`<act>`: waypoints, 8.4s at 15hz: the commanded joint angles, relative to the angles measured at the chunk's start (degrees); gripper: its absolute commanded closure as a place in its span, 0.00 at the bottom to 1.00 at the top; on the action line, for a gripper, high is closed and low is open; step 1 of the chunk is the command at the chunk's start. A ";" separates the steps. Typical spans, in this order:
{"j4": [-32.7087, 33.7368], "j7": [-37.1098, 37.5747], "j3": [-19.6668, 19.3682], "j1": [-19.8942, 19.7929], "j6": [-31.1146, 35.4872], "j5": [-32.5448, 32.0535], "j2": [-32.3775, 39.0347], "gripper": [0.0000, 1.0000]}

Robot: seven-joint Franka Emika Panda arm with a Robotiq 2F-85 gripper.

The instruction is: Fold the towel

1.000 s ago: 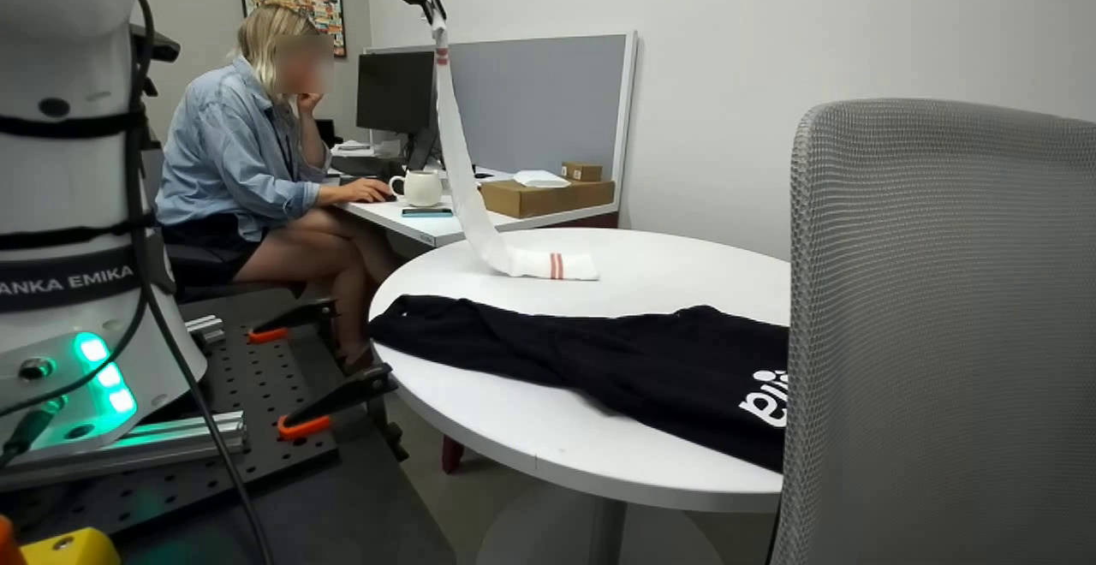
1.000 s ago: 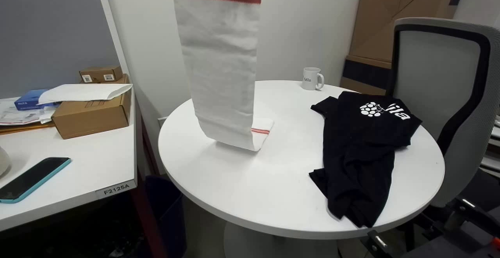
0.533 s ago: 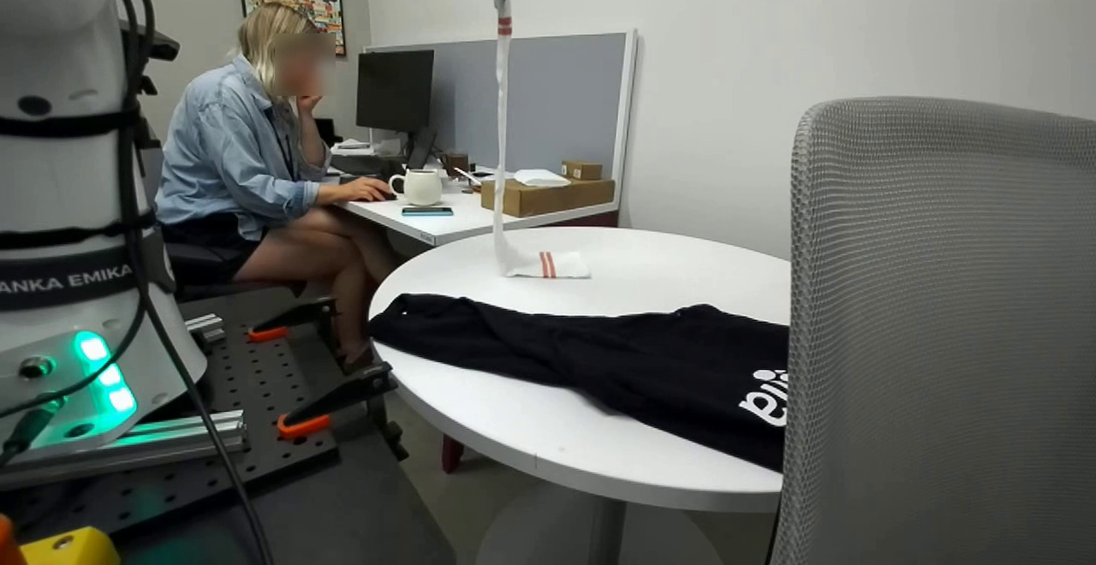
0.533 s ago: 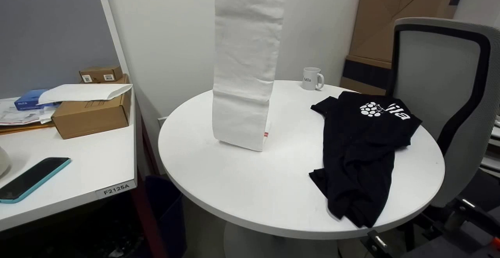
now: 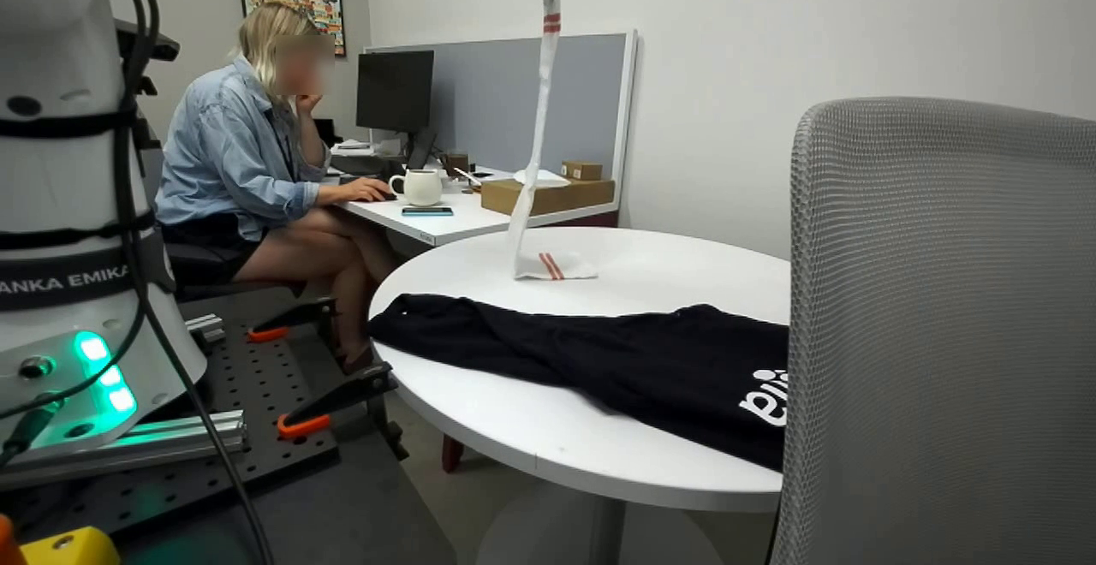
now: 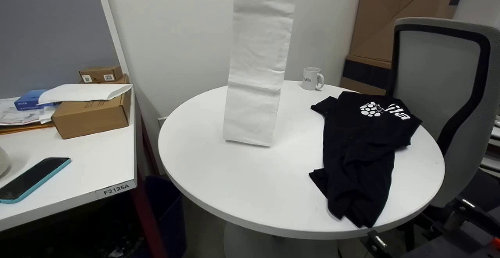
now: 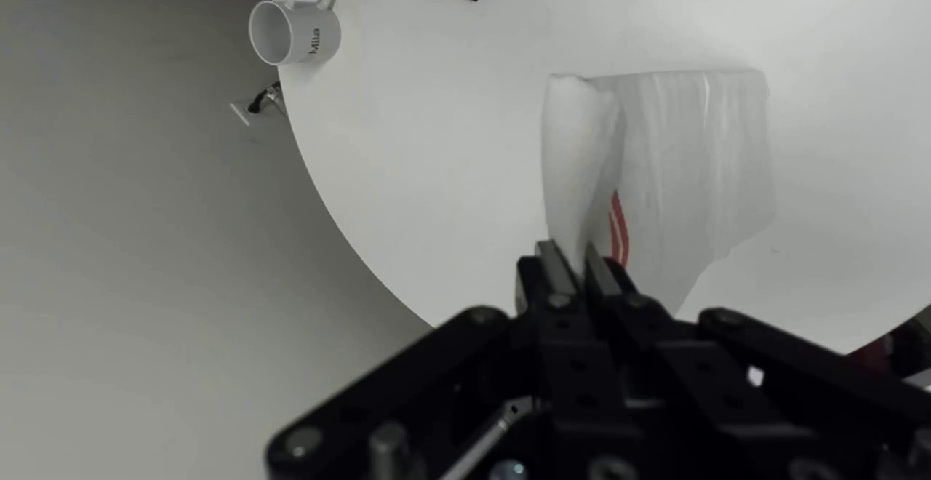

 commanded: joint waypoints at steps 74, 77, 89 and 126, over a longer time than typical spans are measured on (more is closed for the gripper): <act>-11.95 -55.69 -1.14 -1.86 17.35 7.74 5.93 0.99; -14.27 -56.25 -1.64 -1.73 17.21 7.34 5.15 0.99; -18.74 -55.83 -2.86 -2.20 16.47 6.90 8.07 0.99; -8.69 -23.89 -3.32 -4.51 10.10 36.12 17.57 0.99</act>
